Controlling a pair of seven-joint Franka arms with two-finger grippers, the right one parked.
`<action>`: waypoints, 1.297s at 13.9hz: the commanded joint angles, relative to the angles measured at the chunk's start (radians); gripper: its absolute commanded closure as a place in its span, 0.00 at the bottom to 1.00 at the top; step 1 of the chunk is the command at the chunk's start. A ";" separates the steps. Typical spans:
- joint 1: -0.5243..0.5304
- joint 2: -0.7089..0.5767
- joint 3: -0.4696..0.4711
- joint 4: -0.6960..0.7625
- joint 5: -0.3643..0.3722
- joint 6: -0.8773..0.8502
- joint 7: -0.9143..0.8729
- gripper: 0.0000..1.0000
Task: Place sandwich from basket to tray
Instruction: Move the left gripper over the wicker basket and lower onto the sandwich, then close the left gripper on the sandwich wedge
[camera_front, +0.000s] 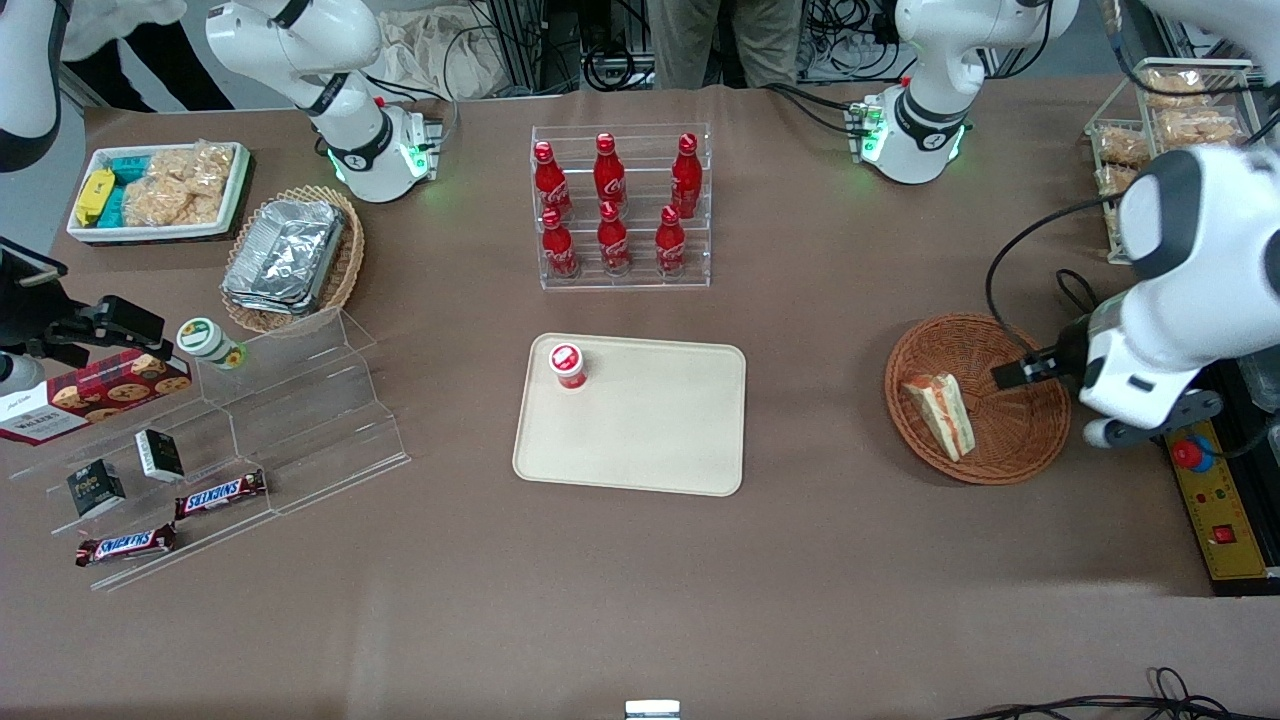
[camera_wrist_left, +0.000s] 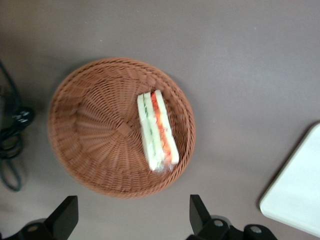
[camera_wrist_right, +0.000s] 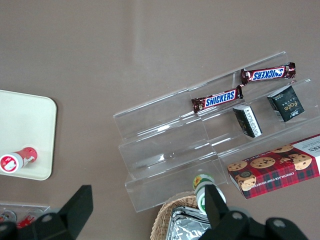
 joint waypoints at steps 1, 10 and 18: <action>-0.004 0.017 -0.001 -0.092 -0.001 0.111 -0.059 0.00; -0.006 0.183 -0.001 -0.237 0.002 0.463 -0.117 0.00; -0.021 0.215 0.001 -0.274 0.005 0.527 -0.108 0.54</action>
